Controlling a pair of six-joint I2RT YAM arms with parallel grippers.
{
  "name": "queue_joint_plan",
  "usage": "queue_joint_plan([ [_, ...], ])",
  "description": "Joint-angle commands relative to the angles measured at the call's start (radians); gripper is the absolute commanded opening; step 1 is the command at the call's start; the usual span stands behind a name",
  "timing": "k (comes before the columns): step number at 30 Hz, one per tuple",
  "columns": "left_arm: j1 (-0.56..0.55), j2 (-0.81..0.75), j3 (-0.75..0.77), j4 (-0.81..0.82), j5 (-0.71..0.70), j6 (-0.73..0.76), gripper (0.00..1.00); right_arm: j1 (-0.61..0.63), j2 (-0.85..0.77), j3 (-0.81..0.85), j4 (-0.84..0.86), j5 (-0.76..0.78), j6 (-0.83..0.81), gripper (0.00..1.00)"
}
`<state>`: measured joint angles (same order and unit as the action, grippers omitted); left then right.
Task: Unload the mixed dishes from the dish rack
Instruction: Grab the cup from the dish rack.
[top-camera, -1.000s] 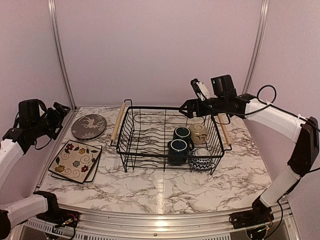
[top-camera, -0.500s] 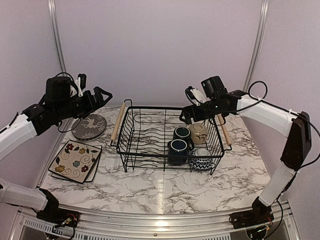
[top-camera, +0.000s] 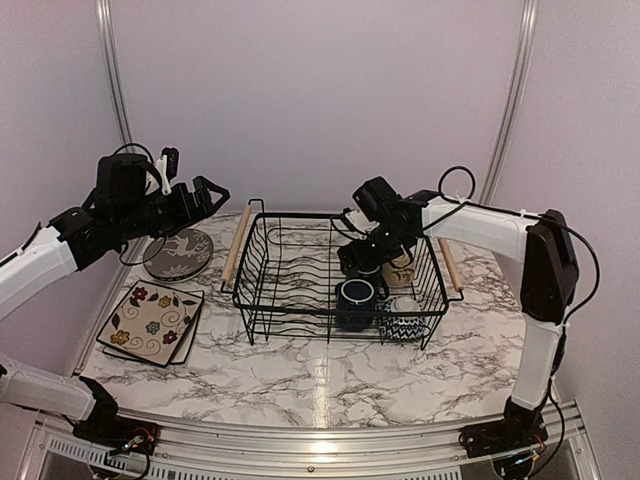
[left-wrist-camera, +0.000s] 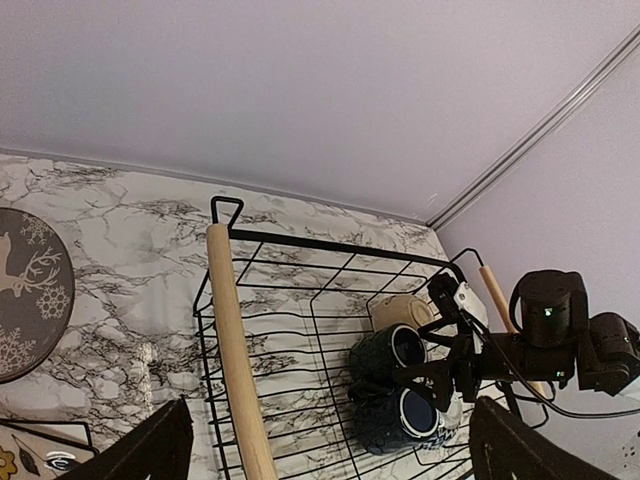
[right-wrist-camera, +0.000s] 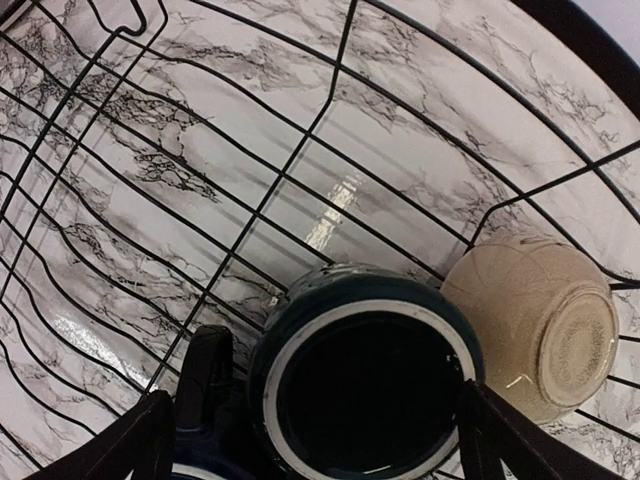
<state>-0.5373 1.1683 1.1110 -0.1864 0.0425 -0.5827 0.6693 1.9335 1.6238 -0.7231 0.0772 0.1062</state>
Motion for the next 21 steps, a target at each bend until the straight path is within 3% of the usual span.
queue_joint_plan([
  [1, -0.007, -0.024, -0.012, 0.025, -0.001, 0.005, 0.99, -0.002, 0.037, 0.045, -0.041, 0.086, 0.025, 0.95],
  [15, -0.010, -0.033, -0.022, 0.029, 0.016, 0.001, 0.99, -0.002, 0.078, 0.032, 0.005, 0.150, 0.049, 0.96],
  [21, -0.010, -0.051, -0.035, 0.024, 0.007, -0.009, 0.99, -0.009, 0.084, 0.027, 0.033, 0.153, 0.058, 0.86],
])
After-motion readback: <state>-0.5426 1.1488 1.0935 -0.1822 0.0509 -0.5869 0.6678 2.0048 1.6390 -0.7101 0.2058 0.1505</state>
